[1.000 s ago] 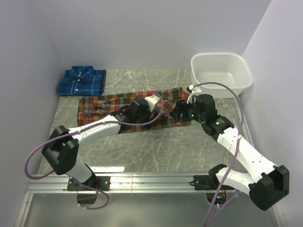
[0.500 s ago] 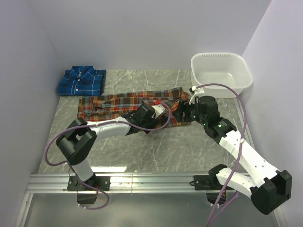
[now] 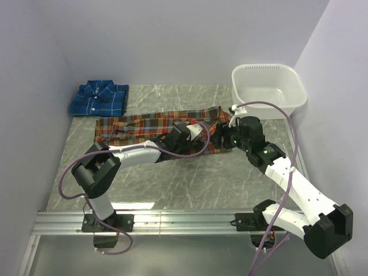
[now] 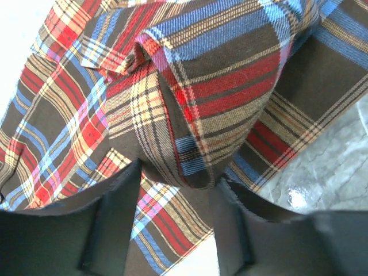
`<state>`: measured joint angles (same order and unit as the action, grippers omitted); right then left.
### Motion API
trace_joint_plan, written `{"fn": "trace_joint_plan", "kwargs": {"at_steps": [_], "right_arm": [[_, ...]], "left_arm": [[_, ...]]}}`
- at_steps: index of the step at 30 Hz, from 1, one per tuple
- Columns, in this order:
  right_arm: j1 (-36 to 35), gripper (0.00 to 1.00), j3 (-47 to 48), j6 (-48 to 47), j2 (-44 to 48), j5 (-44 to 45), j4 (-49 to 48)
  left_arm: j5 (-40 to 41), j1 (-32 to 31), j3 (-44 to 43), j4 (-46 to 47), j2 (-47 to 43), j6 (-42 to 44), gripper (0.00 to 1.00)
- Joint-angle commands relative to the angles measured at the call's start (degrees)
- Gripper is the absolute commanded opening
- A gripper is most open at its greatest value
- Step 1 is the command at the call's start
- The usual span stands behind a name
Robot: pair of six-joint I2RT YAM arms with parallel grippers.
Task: Fold and stack the long sleeve shirts
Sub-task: Fold the shirt
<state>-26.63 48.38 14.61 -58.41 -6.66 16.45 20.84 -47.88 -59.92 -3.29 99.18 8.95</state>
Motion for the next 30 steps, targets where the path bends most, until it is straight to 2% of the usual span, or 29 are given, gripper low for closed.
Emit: {"fn": "trace_joint_plan", "kwargs": {"at_steps": [1,5,7,8,9,13,16,17,18,23,26,30], "right_arm": [[0.09,0.70,-0.04,-0.64,0.05,0.68,-0.10],[0.00,0.70,-0.13,-0.64,-0.12,0.77,-0.19],[0.00,0.70,-0.13,-0.72,-0.12,0.94,-0.01],[0.00,0.70,-0.13,-0.72,-0.04,1.20,-0.01],[0.09,0.70,-0.22,-0.72,0.05,1.38,-0.10],[0.09,0.70,-0.04,-0.81,0.40,2.00,0.16],[0.09,0.70,0.13,-0.81,0.67,2.17,0.25],[0.09,0.70,0.14,-0.90,0.67,2.17,0.25],[0.09,0.69,0.14,-0.73,0.67,2.09,0.16],[0.09,0.69,0.31,0.24,-0.21,0.68,0.16],[0.09,0.68,0.40,0.77,-0.65,-1.08,-0.27],[0.00,0.68,0.75,1.38,-1.18,-2.57,-0.63]], "left_arm": [[-0.80,-0.29,-2.30,2.50,0.40,0.28,0.52],[-1.94,-0.37,-2.66,1.45,1.19,-0.25,0.23],[-3.17,-0.29,-3.18,0.22,1.02,-1.38,0.12],[-3.44,-0.29,-3.97,-1.27,0.76,-1.74,0.03],[-3.96,-0.29,-4.32,-2.15,-0.11,-2.18,0.00],[-7.99,0.41,-7.22,-7.16,-3.89,-5.95,0.00],[-13.78,4.53,-10.20,-14.97,-6.01,-8.51,0.01],[-18.51,5.94,-10.65,-16.56,-6.45,-10.60,0.00],[-20.30,8.74,-11.00,-19.97,-7.32,-10.62,0.00],[-28.56,15.08,-14.52,-33.41,-7.51,-9.66,0.01],[-29.19,16.85,-15.14,-36.34,-7.68,-9.74,0.00],[-22.88,20.01,-15.58,-40.13,-7.33,-12.63,0.01]]}}
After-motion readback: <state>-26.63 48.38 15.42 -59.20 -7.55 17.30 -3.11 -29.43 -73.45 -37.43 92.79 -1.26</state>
